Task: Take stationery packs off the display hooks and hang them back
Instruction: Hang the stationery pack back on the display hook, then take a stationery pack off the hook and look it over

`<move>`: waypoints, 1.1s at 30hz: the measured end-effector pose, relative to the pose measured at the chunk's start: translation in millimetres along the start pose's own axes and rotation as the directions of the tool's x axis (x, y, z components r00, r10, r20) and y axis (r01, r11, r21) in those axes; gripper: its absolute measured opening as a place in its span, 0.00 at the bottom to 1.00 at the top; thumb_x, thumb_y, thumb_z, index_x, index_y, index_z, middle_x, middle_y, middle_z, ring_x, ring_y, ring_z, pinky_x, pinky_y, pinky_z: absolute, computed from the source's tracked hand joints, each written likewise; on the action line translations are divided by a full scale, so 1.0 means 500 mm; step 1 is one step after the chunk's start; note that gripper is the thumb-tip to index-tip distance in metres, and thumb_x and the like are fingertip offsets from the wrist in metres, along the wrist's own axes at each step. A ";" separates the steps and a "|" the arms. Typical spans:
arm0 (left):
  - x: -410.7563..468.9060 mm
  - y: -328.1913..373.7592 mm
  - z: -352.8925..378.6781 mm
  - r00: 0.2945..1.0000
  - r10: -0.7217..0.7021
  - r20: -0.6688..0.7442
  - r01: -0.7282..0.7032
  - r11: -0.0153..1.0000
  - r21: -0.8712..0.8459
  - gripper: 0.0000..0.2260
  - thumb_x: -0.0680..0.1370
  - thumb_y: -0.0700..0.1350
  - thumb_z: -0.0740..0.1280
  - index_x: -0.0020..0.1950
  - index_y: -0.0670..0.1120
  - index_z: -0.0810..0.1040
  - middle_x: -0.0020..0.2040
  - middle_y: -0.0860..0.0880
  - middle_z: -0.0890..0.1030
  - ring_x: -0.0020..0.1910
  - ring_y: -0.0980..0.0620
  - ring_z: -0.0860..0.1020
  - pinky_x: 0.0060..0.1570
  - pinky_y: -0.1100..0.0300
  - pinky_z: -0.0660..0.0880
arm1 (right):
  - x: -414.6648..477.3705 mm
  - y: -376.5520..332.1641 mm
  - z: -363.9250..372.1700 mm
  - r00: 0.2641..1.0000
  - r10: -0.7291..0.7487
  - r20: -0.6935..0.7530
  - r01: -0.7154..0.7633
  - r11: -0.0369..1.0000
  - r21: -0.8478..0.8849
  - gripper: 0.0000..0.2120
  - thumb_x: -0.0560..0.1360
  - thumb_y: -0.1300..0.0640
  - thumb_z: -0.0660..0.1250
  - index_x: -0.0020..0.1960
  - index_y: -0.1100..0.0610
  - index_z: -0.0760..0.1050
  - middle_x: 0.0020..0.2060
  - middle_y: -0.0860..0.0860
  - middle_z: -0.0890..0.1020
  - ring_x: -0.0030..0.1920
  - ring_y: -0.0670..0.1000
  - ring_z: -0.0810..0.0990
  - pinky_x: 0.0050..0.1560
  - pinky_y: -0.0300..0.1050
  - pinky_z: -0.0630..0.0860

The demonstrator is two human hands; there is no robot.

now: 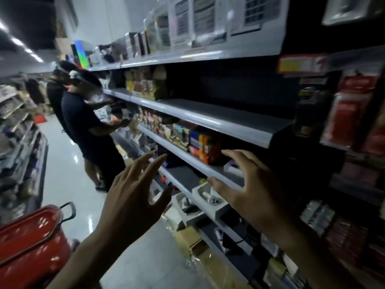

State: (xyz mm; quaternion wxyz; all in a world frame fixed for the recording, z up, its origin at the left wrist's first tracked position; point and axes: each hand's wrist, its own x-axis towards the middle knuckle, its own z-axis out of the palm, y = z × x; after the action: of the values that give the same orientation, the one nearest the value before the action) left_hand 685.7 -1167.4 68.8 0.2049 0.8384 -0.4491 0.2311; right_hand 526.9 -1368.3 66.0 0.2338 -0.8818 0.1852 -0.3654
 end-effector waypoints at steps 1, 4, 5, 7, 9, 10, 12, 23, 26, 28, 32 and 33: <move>-0.011 -0.033 0.003 1.000 -0.021 0.015 0.021 1.000 0.004 0.31 0.79 0.65 0.62 0.81 0.57 0.64 0.77 0.48 0.70 0.71 0.43 0.74 0.60 0.41 0.79 | 0.006 -0.016 0.038 1.000 0.004 0.027 -0.004 1.000 0.004 0.32 0.73 0.35 0.72 0.73 0.44 0.71 0.70 0.42 0.73 0.68 0.46 0.74 0.64 0.46 0.76; -0.067 -0.158 0.005 0.993 -0.119 -0.007 0.119 0.992 0.033 0.31 0.78 0.63 0.66 0.79 0.55 0.67 0.76 0.47 0.72 0.69 0.41 0.76 0.59 0.42 0.79 | 0.029 -0.068 0.156 0.995 -0.058 0.085 0.054 0.998 0.040 0.33 0.72 0.34 0.71 0.73 0.44 0.71 0.70 0.42 0.74 0.68 0.46 0.74 0.64 0.48 0.77; -0.084 -0.202 0.004 0.991 -0.135 -0.003 0.135 0.990 0.045 0.31 0.77 0.62 0.66 0.79 0.54 0.69 0.75 0.47 0.73 0.67 0.40 0.77 0.58 0.43 0.79 | 0.036 -0.092 0.201 0.991 -0.071 0.111 0.067 0.997 0.043 0.33 0.72 0.34 0.71 0.73 0.44 0.70 0.69 0.42 0.74 0.68 0.45 0.74 0.64 0.48 0.77; -0.117 -0.286 0.003 0.988 -0.154 0.016 0.153 0.985 0.084 0.32 0.76 0.61 0.67 0.78 0.52 0.70 0.74 0.46 0.74 0.64 0.40 0.79 0.55 0.44 0.79 | 0.048 -0.141 0.292 0.980 -0.091 0.176 0.080 0.994 0.068 0.32 0.72 0.35 0.71 0.73 0.44 0.71 0.68 0.42 0.74 0.67 0.46 0.74 0.63 0.49 0.77; -0.152 -0.386 0.000 0.974 -0.224 0.018 0.220 0.968 0.117 0.30 0.78 0.60 0.69 0.78 0.53 0.69 0.73 0.45 0.75 0.63 0.40 0.80 0.54 0.44 0.80 | 0.061 -0.193 0.382 0.963 -0.125 0.237 0.109 0.991 0.081 0.32 0.72 0.35 0.71 0.73 0.45 0.71 0.68 0.43 0.74 0.66 0.47 0.75 0.63 0.50 0.77; -0.171 -0.433 -0.004 0.965 -0.262 0.014 0.259 0.959 0.118 0.30 0.78 0.60 0.69 0.78 0.54 0.69 0.73 0.45 0.75 0.62 0.40 0.80 0.53 0.44 0.80 | 0.067 -0.219 0.424 0.954 -0.145 0.263 0.125 0.988 0.093 0.33 0.72 0.34 0.69 0.73 0.45 0.70 0.68 0.43 0.74 0.66 0.47 0.75 0.64 0.51 0.76; -0.213 -0.523 -0.014 0.944 -0.329 0.030 0.324 0.939 0.113 0.30 0.78 0.62 0.66 0.78 0.54 0.69 0.72 0.45 0.75 0.63 0.41 0.80 0.54 0.45 0.80 | 0.076 -0.268 0.507 0.932 -0.171 0.321 0.140 0.983 0.116 0.34 0.71 0.31 0.65 0.73 0.45 0.70 0.68 0.43 0.74 0.66 0.47 0.75 0.65 0.51 0.76; -0.452 -0.871 -0.013 0.816 -0.575 0.051 0.559 0.809 0.179 0.29 0.75 0.63 0.64 0.72 0.51 0.76 0.71 0.44 0.76 0.65 0.41 0.78 0.59 0.45 0.78 | 0.046 -0.454 0.920 0.780 -0.226 0.583 0.186 0.974 0.127 0.33 0.72 0.32 0.68 0.72 0.46 0.71 0.67 0.45 0.75 0.67 0.49 0.74 0.68 0.49 0.72; -0.514 -0.940 0.016 0.744 -0.664 0.071 0.637 0.738 0.221 0.31 0.73 0.67 0.64 0.72 0.52 0.76 0.69 0.45 0.76 0.65 0.42 0.78 0.56 0.45 0.79 | 0.025 -0.481 1.029 0.724 -0.238 0.647 0.178 0.971 0.158 0.34 0.71 0.30 0.65 0.72 0.46 0.73 0.66 0.45 0.77 0.67 0.48 0.75 0.67 0.51 0.73; -0.545 -0.982 0.037 0.689 -0.718 0.095 0.683 0.688 0.244 0.32 0.74 0.69 0.62 0.73 0.54 0.75 0.70 0.48 0.75 0.67 0.45 0.77 0.58 0.45 0.78 | 0.017 -0.493 1.105 0.688 -0.249 0.682 0.171 0.968 0.182 0.35 0.70 0.30 0.64 0.71 0.46 0.73 0.66 0.44 0.78 0.66 0.48 0.75 0.67 0.51 0.74; -0.579 -1.075 0.091 0.607 -0.786 0.115 0.744 0.613 0.267 0.32 0.75 0.68 0.61 0.75 0.54 0.74 0.70 0.50 0.77 0.66 0.47 0.78 0.56 0.48 0.79 | 0.026 -0.502 1.257 0.600 -0.255 0.758 0.157 0.967 0.201 0.36 0.70 0.29 0.63 0.72 0.47 0.73 0.67 0.44 0.77 0.67 0.47 0.75 0.68 0.50 0.74; -0.581 -1.101 0.107 0.584 -0.803 0.119 0.756 0.591 0.281 0.33 0.75 0.68 0.61 0.76 0.53 0.73 0.69 0.50 0.77 0.65 0.48 0.79 0.55 0.49 0.79 | 0.034 -0.501 1.298 0.577 -0.252 0.777 0.149 0.968 0.203 0.36 0.70 0.29 0.62 0.72 0.47 0.73 0.67 0.45 0.77 0.67 0.47 0.75 0.67 0.50 0.74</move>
State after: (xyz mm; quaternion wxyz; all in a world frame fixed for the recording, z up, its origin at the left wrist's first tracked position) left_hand 1020.7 -723.4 -215.6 0.1460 0.9870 -0.0285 0.0608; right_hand 1051.6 -991.3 -192.1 0.2991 -0.9517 -0.0610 0.0324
